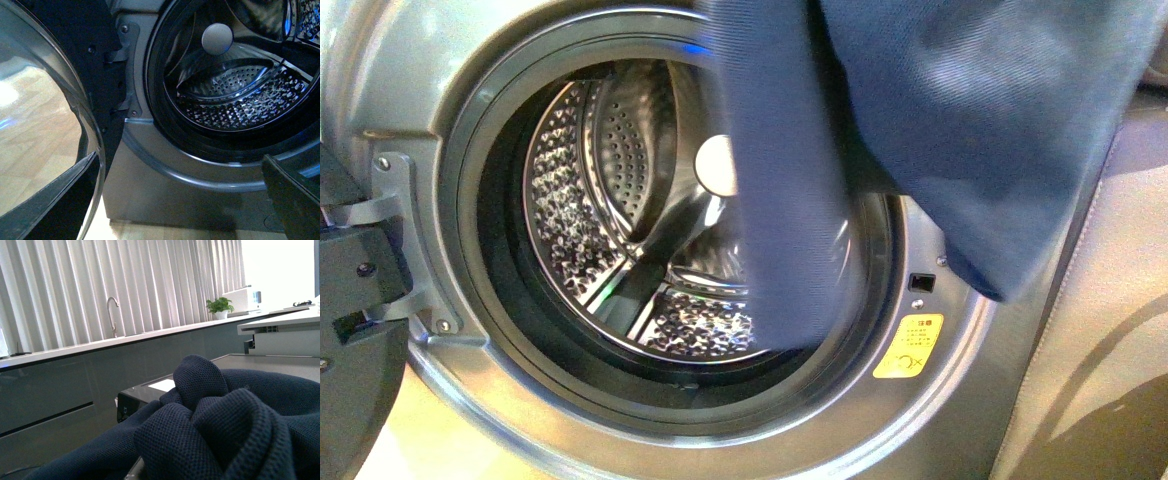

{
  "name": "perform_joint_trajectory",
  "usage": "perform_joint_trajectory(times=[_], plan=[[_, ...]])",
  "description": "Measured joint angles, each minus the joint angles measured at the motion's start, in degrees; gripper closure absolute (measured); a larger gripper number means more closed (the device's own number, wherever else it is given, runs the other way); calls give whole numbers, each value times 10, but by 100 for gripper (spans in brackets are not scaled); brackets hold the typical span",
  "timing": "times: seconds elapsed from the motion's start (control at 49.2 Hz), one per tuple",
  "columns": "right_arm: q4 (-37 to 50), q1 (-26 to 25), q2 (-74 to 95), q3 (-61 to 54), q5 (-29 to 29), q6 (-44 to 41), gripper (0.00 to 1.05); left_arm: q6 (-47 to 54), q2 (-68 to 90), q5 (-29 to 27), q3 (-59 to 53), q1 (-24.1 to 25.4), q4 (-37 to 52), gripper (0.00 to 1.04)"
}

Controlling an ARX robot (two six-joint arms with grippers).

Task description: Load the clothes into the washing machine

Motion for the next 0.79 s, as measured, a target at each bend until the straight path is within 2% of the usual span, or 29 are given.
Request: perform_joint_trajectory(times=[0.509,0.57,0.651,0.793], plan=[[0,0,0,0,0,0,97,0,0,-1,0,0,0,6],[0,0,0,0,0,0,97,-46,8,-8,0,3,3,6],[0,0,0,0,0,0,97,-84,34,20,3,23,25,6],[0,0,0,0,0,0,97,-111,131,97,55,92,106,6]])
